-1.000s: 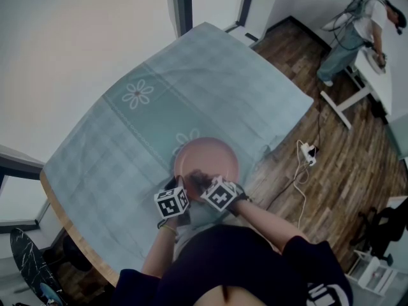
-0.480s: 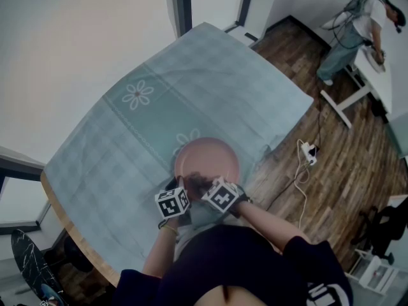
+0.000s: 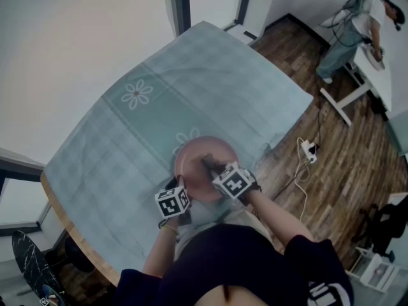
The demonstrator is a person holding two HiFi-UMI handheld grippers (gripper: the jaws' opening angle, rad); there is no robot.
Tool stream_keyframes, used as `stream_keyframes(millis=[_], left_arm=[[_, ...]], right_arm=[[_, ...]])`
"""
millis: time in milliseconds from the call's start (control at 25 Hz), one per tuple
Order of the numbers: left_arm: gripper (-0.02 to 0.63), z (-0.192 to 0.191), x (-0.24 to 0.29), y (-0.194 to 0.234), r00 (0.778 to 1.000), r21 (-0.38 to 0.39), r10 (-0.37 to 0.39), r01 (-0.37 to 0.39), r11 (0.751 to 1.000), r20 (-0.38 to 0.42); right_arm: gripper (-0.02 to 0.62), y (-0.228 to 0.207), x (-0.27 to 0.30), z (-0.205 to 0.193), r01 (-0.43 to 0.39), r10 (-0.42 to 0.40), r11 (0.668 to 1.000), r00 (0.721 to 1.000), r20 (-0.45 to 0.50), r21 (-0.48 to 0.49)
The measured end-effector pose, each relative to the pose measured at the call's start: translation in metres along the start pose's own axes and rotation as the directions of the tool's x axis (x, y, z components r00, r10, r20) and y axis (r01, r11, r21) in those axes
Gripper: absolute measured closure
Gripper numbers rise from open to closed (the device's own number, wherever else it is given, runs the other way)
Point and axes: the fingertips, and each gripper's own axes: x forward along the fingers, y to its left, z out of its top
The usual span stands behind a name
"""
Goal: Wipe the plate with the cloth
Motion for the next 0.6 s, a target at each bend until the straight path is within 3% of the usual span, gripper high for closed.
stream_keyframes(millis=[240, 600], left_arm=[[0.546, 0.000, 0.000, -0.001, 1.000, 0.001, -0.003, 0.003, 1.000, 0.001], [0.546, -0.001, 0.000, 0.000, 1.000, 0.001, -0.006, 0.006, 1.000, -0.003]], right_arm=[[0.563, -0.037, 0.001, -0.016, 0.082, -0.080, 0.996, 0.995, -0.057, 0.032], [0.563, -0.055, 0.009, -0.035, 0.155, -0.152, 0.988, 0.978, -0.142, 0.006]])
